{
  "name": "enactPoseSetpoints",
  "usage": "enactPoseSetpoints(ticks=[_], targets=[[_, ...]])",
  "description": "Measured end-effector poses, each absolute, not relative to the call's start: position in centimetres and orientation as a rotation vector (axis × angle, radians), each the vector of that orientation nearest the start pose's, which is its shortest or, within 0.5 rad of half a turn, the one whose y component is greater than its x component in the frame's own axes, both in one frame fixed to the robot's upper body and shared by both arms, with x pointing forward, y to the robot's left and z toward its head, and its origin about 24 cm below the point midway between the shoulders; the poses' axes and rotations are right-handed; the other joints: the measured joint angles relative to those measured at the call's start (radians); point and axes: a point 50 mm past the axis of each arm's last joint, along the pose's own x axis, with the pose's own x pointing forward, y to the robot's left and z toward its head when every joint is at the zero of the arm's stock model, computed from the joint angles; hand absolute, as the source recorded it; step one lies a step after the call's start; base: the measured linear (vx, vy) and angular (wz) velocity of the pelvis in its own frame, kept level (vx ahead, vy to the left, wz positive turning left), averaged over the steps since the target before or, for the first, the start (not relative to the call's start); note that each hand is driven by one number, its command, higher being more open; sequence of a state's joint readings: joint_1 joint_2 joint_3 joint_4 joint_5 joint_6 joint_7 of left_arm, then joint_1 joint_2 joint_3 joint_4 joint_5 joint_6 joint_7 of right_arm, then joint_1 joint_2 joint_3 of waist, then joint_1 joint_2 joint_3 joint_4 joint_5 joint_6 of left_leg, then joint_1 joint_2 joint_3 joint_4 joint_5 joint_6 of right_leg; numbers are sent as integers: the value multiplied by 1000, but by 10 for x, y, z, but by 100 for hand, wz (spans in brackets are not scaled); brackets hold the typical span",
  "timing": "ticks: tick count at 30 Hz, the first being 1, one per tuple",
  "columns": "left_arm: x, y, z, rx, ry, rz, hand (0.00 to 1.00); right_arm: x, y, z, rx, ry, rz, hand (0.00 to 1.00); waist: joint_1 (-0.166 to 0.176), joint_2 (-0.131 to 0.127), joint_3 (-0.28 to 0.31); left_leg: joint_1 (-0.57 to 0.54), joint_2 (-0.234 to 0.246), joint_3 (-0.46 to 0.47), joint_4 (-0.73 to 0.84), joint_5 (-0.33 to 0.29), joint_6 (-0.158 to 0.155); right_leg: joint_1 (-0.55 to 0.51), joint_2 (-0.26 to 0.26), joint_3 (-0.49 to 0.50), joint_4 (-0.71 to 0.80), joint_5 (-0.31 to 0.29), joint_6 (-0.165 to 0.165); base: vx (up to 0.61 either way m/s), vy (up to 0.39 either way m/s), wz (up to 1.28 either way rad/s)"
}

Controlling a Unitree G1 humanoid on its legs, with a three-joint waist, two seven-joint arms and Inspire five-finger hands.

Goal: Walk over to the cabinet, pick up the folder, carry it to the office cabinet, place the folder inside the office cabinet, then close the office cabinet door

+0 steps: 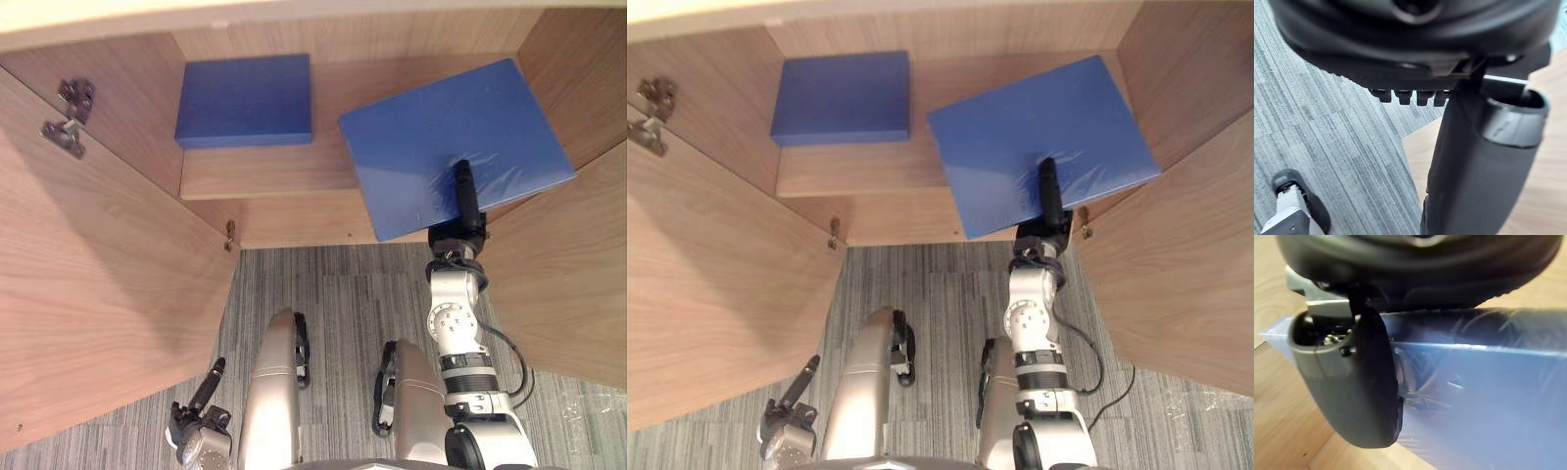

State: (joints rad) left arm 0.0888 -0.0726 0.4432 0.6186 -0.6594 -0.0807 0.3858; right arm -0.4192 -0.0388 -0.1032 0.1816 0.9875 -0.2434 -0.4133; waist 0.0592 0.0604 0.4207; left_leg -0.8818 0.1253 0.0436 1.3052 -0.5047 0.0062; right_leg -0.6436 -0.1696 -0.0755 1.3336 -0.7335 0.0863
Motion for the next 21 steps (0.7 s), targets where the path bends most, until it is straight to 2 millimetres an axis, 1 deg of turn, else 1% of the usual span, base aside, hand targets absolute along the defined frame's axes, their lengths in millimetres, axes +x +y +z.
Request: enactPoseSetpoints(ticks=[3,4,5,9,10,11,12,13,14,15,16,19,21], targets=[[144,235,-104,-711,559,1070,100,327,-187,122,1072,-233,-392,0,7,1,0,-6,-12,-1,0,1,1,-4,-12,-4,5,-2,2,-12,21,10],[148,237,-99,-716,526,1072,100,331,-189,133,1098,-253,-377,0,10,3,2,-9,-13,-1,0,1,3,-5,-13,-5,5,-2,2,0,0,0],[149,238,-98,-716,515,1069,100,334,-190,140,1106,-268,-370,0,11,5,3,-10,-14,-1,0,2,4,-6,-14,-6,5,-2,2,-11,20,4],[153,238,-94,-714,493,1059,100,353,-202,201,1171,-401,-313,0,16,16,8,-16,-29,-1,-5,6,10,-9,-30,-11,5,-4,5,-7,17,8],[153,238,-94,-713,494,1056,100,355,-204,208,1186,-415,-308,0,18,16,8,-18,-29,-1,-5,7,11,-11,-30,-12,5,-4,5,-3,1,7],[154,235,-94,-709,498,1043,100,360,-209,222,1219,-442,-308,0,26,17,9,-26,-29,-2,-5,8,11,-17,-30,-14,5,-4,5,-3,-3,5],[156,233,-94,-705,502,1026,100,364,-213,232,1254,-459,-310,0,32,20,10,-33,-31,-5,-5,9,13,-20,-32,-19,5,-4,5,-2,-6,14],[159,229,-93,-697,507,998,100,367,-222,242,1294,-476,-332,0,37,25,13,-40,-38,-11,-6,13,15,-21,-38,-29,5,-4,5,1,-8,19],[161,227,-93,-693,508,982,100,368,-227,246,1314,-484,-349,0,41,26,14,-43,-43,-14,-7,15,16,-21,-42,-33,5,-4,5,9,-17,25],[163,224,-92,-682,511,960,100,370,-237,251,1354,-485,-376,100,46,29,15,-48,-49,-18,-9,17,19,-21,-45,-39,5,-4,5,15,-21,20],[164,223,-92,-676,513,951,100,372,-244,255,1383,-483,-403,100,53,31,16,-51,-53,-23,-9,18,19,-20,-48,-46,4,-4,5,17,-22,19],[165,221,-93,-670,517,937,100,375,-258,264,1393,-490,-445,100,60,42,22,-64,-56,-27,-10,22,27,-20,-59,-66,3,-4,6,15,-22,17],[165,220,-93,-669,517,930,100,375,-262,270,1397,-495,-452,100,67,47,24,-68,-56,-27,-11,24,30,-21,-60,-71,3,-4,6,10,-26,8]])
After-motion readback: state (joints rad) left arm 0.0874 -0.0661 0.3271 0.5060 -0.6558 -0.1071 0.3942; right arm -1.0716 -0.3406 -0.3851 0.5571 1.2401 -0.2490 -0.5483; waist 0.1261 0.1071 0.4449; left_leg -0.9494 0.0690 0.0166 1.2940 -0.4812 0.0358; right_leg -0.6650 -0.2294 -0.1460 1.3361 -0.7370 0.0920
